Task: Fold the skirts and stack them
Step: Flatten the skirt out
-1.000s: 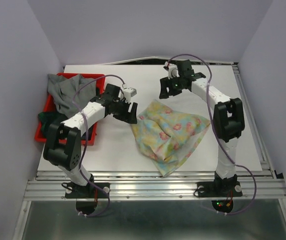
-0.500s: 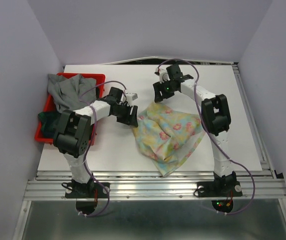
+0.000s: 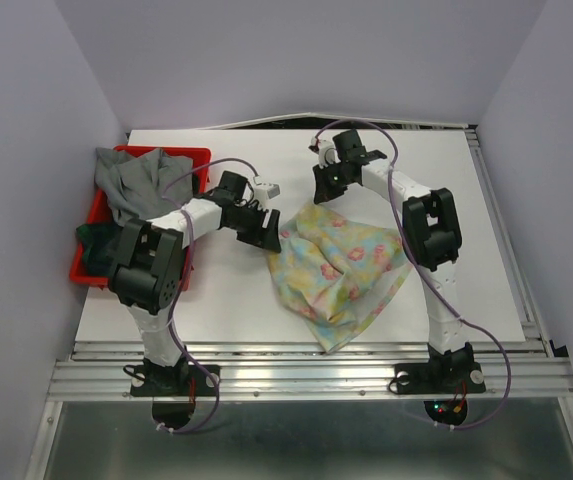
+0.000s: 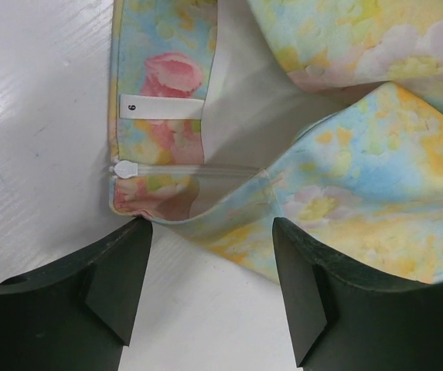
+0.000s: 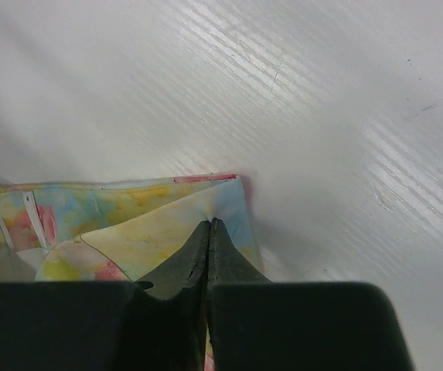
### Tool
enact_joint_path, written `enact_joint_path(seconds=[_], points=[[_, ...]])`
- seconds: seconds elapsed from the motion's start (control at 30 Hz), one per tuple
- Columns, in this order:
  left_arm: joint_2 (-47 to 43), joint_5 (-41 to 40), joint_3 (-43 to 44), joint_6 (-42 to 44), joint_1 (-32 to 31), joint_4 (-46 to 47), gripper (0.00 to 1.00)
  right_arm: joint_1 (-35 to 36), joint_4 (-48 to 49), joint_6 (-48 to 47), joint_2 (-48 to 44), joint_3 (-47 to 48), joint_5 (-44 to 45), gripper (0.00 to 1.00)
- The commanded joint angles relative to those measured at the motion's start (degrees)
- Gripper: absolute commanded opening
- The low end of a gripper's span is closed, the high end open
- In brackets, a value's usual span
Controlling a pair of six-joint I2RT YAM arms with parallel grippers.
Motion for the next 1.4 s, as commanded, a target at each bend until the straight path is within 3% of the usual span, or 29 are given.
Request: enact_joint_path(seconds=[0.0, 0.33, 0.73, 0.83, 0.9, 0.93, 1.03, 1.07, 1.1, 1.17, 1.37], points=[[-5.06, 1.58, 5.27, 10.86, 0.63, -6.03, 0.76, 0.43, 1.44, 0.02, -1.26, 0.87, -1.71, 0.01], [-1.73, 5.18, 16.78, 22.56, -0.51, -14.04, 0.78, 0.43, 2.15, 1.34, -3.19, 1.92, -0.74, 0.01], [6.54, 8.52, 17.5, 27.23, -4.91, -17.56, 0.79, 0.43, 2.14, 1.6, -4.07, 2.89, 0.49, 0.01], [7.07, 9.14, 16.45, 27.23, -5.17, -17.38, 0.71, 0.43, 2.06, 1.69, -4.42, 2.98, 0.75, 0.01], [5.85, 8.18, 15.22, 27.67, -5.17, -17.3, 0.56, -0.09, 2.06, 1.61, -5.04, 2.89, 1.1, 0.01], [4.97, 7.57, 14.6, 27.58, -5.17, -16.95, 0.44, -0.1, 2.06, 1.6, -5.3, 2.8, 1.37, 0.01], [1.36, 5.37, 12.49, 26.0, -4.56, -16.07, 0.29, -1.24, 2.15, 1.95, -6.62, 2.89, 2.33, 0.01], [-0.39, 5.19, 12.05, 25.91, -4.21, -16.94, 0.11, -2.2, 2.23, 2.48, -7.4, 3.06, 2.68, 0.01], [-1.36, 4.75, 11.7, 25.65, -4.03, -17.38, 0.04, -2.81, 2.23, 2.74, -7.93, 3.15, 2.69, 0.01], [-3.82, 3.61, 10.74, 25.65, -3.33, -17.82, 0.0, -4.75, 2.32, 3.01, -9.16, 3.24, 2.77, 0.01], [-13.4, -4.46, 9.23, 26.0, -2.36, -18.53, 0.0, -9.84, 2.58, 2.75, -16.1, 1.84, 3.57, 0.01]])
